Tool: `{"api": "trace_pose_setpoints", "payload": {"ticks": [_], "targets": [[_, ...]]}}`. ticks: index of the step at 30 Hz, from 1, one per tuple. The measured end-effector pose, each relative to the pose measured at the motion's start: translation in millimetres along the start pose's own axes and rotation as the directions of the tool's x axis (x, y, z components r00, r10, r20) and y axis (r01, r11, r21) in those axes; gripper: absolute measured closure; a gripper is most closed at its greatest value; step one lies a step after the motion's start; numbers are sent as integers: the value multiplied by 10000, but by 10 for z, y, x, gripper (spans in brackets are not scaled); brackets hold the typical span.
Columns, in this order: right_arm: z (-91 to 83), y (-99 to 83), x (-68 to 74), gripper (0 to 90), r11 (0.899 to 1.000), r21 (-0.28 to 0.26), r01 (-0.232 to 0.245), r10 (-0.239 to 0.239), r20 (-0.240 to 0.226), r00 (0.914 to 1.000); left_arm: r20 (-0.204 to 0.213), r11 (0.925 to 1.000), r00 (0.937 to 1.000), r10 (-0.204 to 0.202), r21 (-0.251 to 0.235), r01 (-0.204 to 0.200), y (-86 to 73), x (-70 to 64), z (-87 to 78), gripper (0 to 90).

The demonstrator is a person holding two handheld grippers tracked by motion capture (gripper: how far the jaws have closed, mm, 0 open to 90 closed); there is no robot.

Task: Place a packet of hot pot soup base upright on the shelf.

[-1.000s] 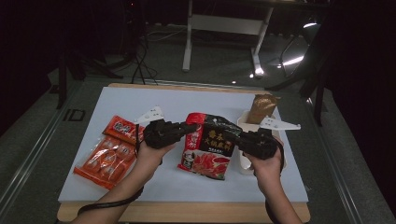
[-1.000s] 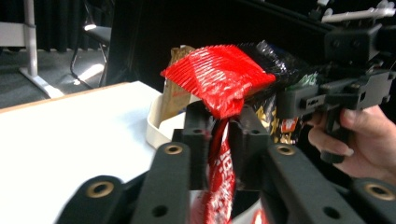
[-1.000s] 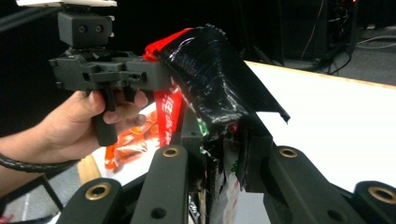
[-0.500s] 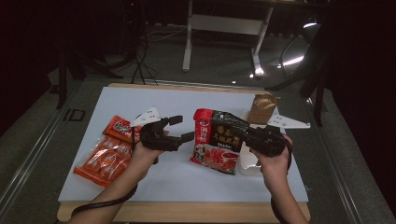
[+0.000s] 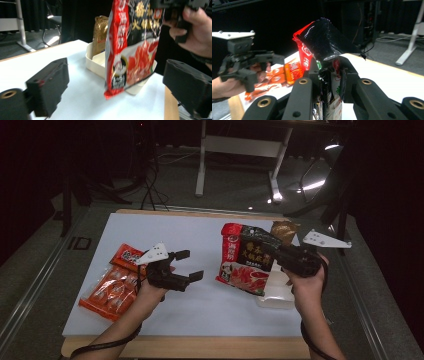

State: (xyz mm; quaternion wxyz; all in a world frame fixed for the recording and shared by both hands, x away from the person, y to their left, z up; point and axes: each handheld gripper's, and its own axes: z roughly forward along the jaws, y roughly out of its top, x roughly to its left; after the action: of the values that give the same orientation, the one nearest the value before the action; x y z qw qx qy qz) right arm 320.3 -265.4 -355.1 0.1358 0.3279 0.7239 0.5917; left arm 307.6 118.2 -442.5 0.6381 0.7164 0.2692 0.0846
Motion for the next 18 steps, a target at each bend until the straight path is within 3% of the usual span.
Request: {"api": "trace_pose_setpoints", "payload": {"ticks": [2, 12, 18], "targets": [[-20, 27, -46, 756, 10000, -48, 17, -16, 123, 9999, -54, 9999, 10000, 72, 120, -71, -20, 3, -18, 22], [-167, 175, -312, 755, 9994, -332, 106, -83, 686, 9976, -344, 9994, 9990, 277, 235, -269, -218, -2, -150, 23], [-278, 195, -494, 755, 9988, -497, 34, 22, 1122, 9937, -229, 9981, 9985, 503, 363, -494, -313, -53, -221, 23]]}}
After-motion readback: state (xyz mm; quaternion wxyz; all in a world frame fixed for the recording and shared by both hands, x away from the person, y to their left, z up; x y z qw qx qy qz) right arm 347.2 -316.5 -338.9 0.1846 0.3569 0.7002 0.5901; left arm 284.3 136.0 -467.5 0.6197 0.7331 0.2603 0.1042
